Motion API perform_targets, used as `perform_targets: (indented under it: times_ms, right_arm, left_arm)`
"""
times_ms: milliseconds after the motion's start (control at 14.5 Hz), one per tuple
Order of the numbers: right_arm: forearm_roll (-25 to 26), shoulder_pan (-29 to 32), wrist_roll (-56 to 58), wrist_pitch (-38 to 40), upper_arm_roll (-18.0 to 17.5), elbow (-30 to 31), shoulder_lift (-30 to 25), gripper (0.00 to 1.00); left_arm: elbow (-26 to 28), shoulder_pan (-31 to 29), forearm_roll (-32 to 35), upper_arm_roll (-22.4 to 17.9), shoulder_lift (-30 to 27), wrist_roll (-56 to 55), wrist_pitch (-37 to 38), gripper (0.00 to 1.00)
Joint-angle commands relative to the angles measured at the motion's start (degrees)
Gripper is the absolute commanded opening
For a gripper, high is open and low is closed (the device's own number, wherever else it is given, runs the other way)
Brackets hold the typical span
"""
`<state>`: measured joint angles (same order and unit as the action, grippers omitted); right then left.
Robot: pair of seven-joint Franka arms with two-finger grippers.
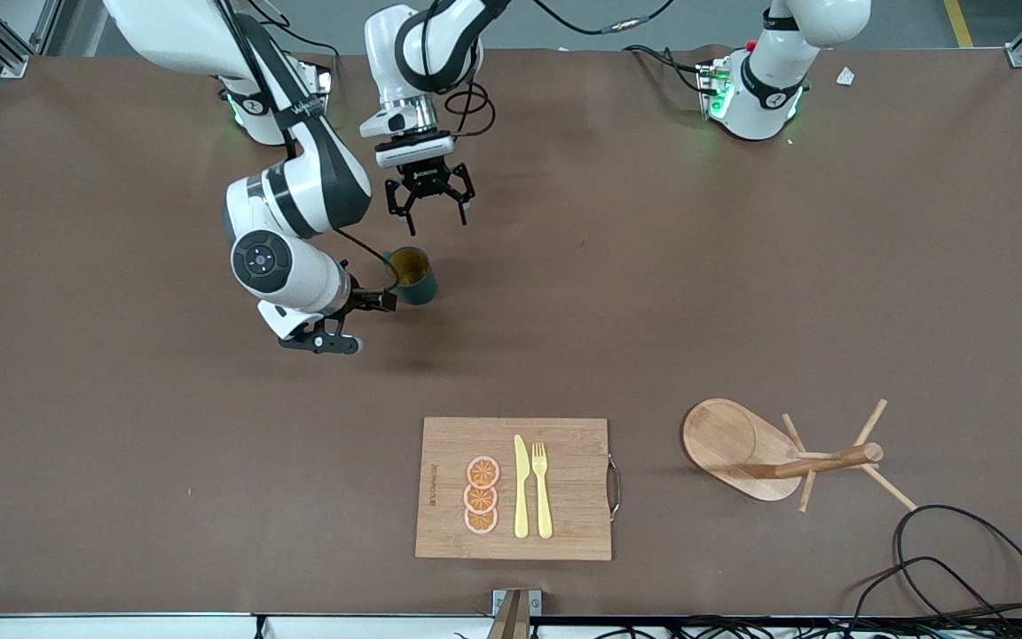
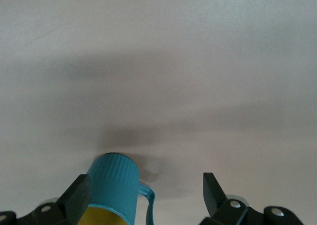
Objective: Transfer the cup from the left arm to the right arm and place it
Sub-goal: 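Grasp the mug with the right gripper while the left gripper releases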
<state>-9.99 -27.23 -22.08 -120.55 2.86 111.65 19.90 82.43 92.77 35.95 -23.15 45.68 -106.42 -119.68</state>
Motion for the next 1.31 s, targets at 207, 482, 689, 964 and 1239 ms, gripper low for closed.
perform_targets:
  times_ms: [207, 482, 689, 964, 1239]
  right_arm:
    - [-0.73, -2.12, 8.81, -0.39, 0.30, 5.68, -3.91, 1.00]
    - [-0.73, -3.96, 8.81, -0.83, 0.30, 6.74, -4.26, 1.00]
    - [-0.73, -4.93, 8.81, -1.97, 0.30, 8.05, -4.26, 1.00]
    - [-0.73, -7.13, 8.72, -9.25, 0.30, 13.14, -4.26, 0.98]
    - [-0.73, -7.40, 8.55, -11.20, 0.30, 14.12, -4.35, 0.29]
  left_arm:
    - [15.02, -0.04, -0.36, 0.74, -13.23, -0.98, 2.17, 0.99]
    - [22.15, -3.19, -0.18, 0.21, -20.35, 0.07, 2.17, 0.99]
    - [26.20, -6.45, -0.09, 0.21, -24.14, 0.42, 2.17, 0.99]
    - [27.70, -13.21, -0.09, 0.30, -29.06, 10.67, 4.27, 0.99]
    - [27.18, -20.42, -0.36, 0.39, -33.37, 23.42, 4.54, 0.99]
